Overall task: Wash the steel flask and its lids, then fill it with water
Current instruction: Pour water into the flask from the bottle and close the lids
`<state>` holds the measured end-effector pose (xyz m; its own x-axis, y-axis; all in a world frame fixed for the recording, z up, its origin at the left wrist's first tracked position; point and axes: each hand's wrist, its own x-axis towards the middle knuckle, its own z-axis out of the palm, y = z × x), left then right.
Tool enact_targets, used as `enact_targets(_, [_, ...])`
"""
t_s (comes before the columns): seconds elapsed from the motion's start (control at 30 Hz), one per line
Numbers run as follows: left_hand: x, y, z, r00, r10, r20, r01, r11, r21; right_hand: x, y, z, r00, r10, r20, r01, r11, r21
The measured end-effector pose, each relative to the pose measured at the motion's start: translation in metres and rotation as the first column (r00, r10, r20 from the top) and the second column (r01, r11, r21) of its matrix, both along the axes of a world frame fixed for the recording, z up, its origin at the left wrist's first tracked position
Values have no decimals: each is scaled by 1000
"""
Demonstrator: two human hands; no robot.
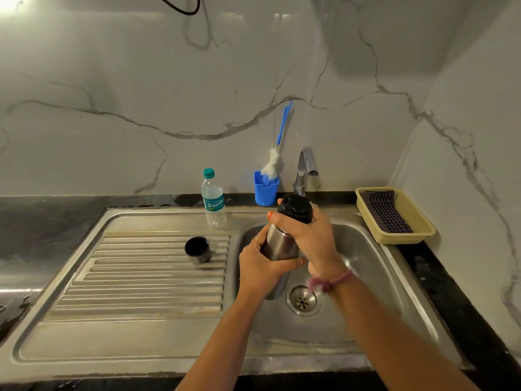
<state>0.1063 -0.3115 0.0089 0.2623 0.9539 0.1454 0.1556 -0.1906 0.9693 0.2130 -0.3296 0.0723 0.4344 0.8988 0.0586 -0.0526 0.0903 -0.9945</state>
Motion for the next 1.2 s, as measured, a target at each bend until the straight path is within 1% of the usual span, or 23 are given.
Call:
enact_targets(0.07, [0,0,-1,1000,6,-5,-6,1000,-9,-15,3,-7,991,-135,1,135,991,3])
enact_targets(0.1, [-1,0,-2,1000,5,-5,-5,1000,-15,-20,4,-9,986,-162,26,162,987,7])
enact_targets(0.13, [-2,0,-3,1000,6,5,-6,1000,-27,-21,5,-8,987,-149,65,149,989,1])
enact_targets(0.17, [-5,0,-2,1000,7,21,-6,999,-45,-18,7,-5,990,-90,110,92,996,-20])
enact_targets(0.2, [-8,0,-2,999,3,41,0,998,-62,-12,6,0,988,25,150,-18,999,-49])
enact_targets(0.23, [-12,2,0,998,-10,59,14,997,-74,-2,4,7,966,187,178,-175,981,-81])
enact_targets(0.3, [-20,5,5,994,-58,91,66,993,-94,21,2,22,838,505,207,-485,863,-141])
enact_targets(0.33, [-23,6,9,991,-88,100,99,990,-102,33,3,26,775,594,215,-572,804,-161])
enact_targets(0.43, [-29,8,23,975,-211,66,216,973,-86,55,20,34,651,727,217,-703,686,-189])
enact_targets(0.53, [-31,12,33,942,-334,25,334,938,-93,51,32,40,465,838,284,-809,533,-248])
enact_targets(0.6, [-31,16,38,929,-369,18,368,922,-124,46,34,47,435,851,295,-829,506,-236])
enact_targets(0.67, [-30,18,40,929,-369,13,367,920,-137,42,36,48,447,848,286,-851,502,-157])
enact_targets(0.73, [-30,18,41,933,-359,14,357,924,-138,38,34,45,483,837,258,-854,515,-70])
enact_targets(0.8, [-29,18,40,938,-345,24,345,929,-133,35,32,40,555,800,229,-820,572,-12])
enact_targets(0.9, [-28,19,36,961,-273,43,276,952,-129,26,28,33,738,634,231,-655,756,17])
enact_targets(1.0, [-28,21,32,976,-210,47,215,966,-141,12,25,27,876,443,192,-455,890,24])
enact_targets(1.1, [-29,23,32,977,-210,33,212,966,-148,-1,24,23,950,301,85,-307,950,63])
enact_targets(1.2, [-30,23,34,977,-211,37,214,965,-151,-9,24,23,974,220,47,-223,972,76])
